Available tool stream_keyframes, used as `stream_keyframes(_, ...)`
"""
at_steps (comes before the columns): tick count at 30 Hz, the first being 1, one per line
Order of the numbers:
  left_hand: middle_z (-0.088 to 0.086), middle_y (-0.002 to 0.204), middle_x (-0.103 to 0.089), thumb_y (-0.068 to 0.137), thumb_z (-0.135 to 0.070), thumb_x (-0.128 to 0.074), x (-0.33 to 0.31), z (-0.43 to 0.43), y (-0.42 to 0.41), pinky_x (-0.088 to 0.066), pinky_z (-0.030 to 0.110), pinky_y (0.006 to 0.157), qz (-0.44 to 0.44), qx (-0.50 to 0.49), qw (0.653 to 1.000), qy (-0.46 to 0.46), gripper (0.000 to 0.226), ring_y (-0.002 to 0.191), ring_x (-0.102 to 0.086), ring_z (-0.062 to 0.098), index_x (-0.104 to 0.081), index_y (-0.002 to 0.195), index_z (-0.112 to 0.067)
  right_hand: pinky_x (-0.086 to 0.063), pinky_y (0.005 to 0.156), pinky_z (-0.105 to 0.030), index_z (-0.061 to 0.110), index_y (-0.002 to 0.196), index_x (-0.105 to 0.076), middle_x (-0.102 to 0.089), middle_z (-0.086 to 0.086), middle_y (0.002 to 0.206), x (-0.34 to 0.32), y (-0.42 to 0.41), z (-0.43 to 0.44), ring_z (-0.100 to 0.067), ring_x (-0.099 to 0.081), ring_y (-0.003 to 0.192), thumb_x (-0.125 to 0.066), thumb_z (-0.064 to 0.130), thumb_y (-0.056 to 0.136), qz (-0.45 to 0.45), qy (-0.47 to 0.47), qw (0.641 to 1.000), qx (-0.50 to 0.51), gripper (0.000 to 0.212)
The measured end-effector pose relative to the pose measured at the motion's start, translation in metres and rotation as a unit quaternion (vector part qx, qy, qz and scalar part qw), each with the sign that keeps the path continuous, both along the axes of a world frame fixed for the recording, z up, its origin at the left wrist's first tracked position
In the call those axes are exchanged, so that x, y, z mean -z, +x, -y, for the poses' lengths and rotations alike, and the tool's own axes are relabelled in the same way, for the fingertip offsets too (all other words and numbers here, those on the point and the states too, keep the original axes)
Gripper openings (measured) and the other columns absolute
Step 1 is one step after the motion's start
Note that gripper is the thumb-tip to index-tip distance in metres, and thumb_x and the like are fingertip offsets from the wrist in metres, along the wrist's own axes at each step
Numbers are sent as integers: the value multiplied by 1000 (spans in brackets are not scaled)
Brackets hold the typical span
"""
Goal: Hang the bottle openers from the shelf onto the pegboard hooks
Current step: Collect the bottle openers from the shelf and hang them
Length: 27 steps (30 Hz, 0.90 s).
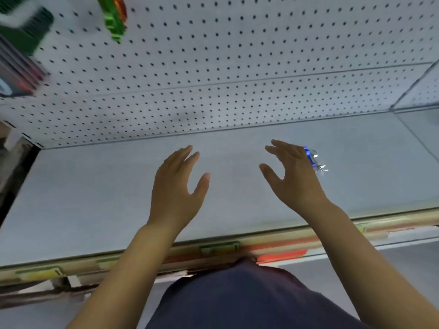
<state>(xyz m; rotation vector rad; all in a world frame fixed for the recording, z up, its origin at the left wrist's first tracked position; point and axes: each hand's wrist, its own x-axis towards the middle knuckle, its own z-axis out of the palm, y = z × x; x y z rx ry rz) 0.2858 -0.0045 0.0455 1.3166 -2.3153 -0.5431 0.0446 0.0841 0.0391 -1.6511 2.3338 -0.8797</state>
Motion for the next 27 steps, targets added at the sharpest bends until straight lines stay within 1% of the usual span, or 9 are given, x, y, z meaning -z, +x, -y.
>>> stream_keyframes(2, -7, 162, -33, 101, -45, -51, 14, -15, -22, -19, 36, 124, 12, 14, 1000, 22, 54, 151, -23, 13, -45, 149, -21, -30, 108, -25, 10, 127, -65, -60, -6, 137, 17, -25, -13, -28, -48, 133, -71, 24, 92, 10, 10, 999, 30, 38)
stream_keyframes(5, -5, 164, -29, 102, -45, -48, 35, -34, -54, -16, 36, 125, 47, 44, 997, 46, 56, 153, -22, 15, -41, 152, -21, -43, 100, -32, 8, 122, -66, -66, -9, 128, 37, -62, -36, -33, -54, 122, -71, 17, 90, 36, 18, 996, 84, 33)
stream_keyframes(8, -4, 164, -31, 102, -44, -49, 54, -49, -86, -17, 34, 123, 73, 71, 993, 64, 55, 152, -25, 17, -41, 152, -21, -35, 93, -23, 11, 124, -64, -66, -5, 127, 51, -97, -58, -30, -53, 121, -66, 14, 94, 56, 38, 990, 126, 31)
stream_keyframes(11, -1, 161, -37, 101, -40, -53, 70, -60, -118, -20, 33, 120, 85, 94, 989, 71, 53, 149, -32, 20, -46, 149, -19, -33, 91, -21, 13, 125, -64, -66, -3, 126, 63, -128, -70, -27, -53, 121, -62, 15, 96, 70, 55, 986, 144, 29)
stream_keyframes(17, 2, 159, -40, 101, -34, -54, 85, -64, -183, -28, 40, 120, 99, 125, 983, 87, 49, 146, -37, 24, -48, 148, -17, -40, 93, -24, 14, 125, -65, -65, -5, 125, 76, -166, -64, -25, -55, 119, -65, 21, 96, 122, 67, 981, 135, 30)
stream_keyframes(21, 1, 160, -38, 104, -33, -49, 85, -59, -217, -25, 37, 119, 118, 140, 980, 80, 46, 147, -35, 21, -47, 148, -20, -47, 96, -38, 21, 125, -69, -63, -3, 130, 82, -182, -46, -27, -51, 120, -61, 29, 98, 63, 87, 993, 54, 29)
stream_keyframes(23, 1, 160, -38, 105, -33, -48, 83, -56, -231, -26, 38, 119, 128, 150, 978, 70, 45, 147, -35, 21, -47, 148, -21, -46, 93, -41, 24, 124, -70, -61, -2, 133, 85, -185, -41, -28, -50, 121, -57, 30, 99, 19, 110, 993, 23, 29)
stream_keyframes(25, 1, 160, -37, 105, -33, -46, 84, -52, -244, -27, 39, 120, 138, 161, 975, 61, 45, 147, -34, 21, -46, 149, -21, -47, 93, -41, 23, 122, -71, -61, -3, 133, 87, -188, -41, -28, -51, 120, -58, 28, 100, 9, 111, 994, 16, 27)
stream_keyframes(27, 2, 160, -39, 105, -29, -47, 86, -46, -255, -29, 39, 118, 142, 174, 973, 51, 43, 147, -35, 22, -47, 148, -20, -51, 90, -46, 18, 115, -75, -65, -6, 127, 91, -194, -47, -31, -55, 115, -63, 21, 97, 14, 79, 997, 20, 21)
